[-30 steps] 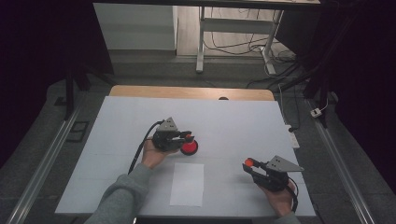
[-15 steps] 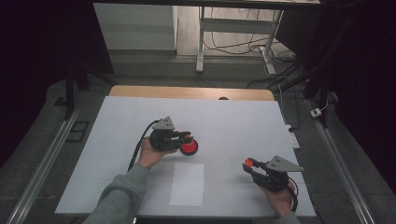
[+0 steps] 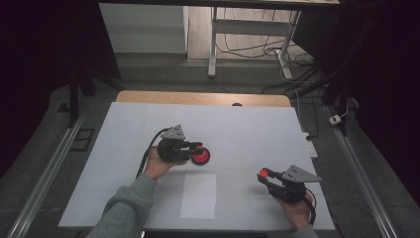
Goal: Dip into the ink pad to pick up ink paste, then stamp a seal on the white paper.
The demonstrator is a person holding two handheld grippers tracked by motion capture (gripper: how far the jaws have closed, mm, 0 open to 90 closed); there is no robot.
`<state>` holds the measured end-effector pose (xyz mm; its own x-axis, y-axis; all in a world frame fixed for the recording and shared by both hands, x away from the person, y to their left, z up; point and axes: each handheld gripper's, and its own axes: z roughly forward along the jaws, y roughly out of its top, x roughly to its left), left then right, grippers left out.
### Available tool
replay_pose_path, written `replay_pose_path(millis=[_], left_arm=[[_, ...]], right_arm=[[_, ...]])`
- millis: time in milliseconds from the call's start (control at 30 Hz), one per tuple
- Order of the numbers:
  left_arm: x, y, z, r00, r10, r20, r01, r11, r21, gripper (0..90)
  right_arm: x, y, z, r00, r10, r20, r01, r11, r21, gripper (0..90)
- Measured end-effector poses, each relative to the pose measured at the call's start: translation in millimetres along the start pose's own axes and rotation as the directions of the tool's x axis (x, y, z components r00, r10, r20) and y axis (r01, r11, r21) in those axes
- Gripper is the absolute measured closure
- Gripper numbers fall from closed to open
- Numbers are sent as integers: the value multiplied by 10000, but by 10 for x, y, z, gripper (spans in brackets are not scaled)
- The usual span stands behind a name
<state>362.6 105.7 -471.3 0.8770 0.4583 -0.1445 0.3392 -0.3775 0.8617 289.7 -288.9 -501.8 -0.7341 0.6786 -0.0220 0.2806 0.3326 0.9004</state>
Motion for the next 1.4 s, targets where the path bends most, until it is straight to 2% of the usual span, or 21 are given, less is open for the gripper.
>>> replay_pose_path(millis=[667, 1133, 1400], left_arm=[[-164, 41, -59, 9983, 210, 547, -206, 9998, -81, 725], [-301, -64, -130, 9968, 339, 722, -356, 9991, 220, 723], [-315, -104, -134, 9966, 247, 791, -268, 9993, 259, 722]], right_arm=[[1, -1, 17, 10000, -32, -37, 33, 10000, 43, 644], [6, 2, 23, 10000, -47, -60, 47, 10000, 54, 644], [2, -1, 27, 10000, -45, -57, 45, 10000, 71, 644]])
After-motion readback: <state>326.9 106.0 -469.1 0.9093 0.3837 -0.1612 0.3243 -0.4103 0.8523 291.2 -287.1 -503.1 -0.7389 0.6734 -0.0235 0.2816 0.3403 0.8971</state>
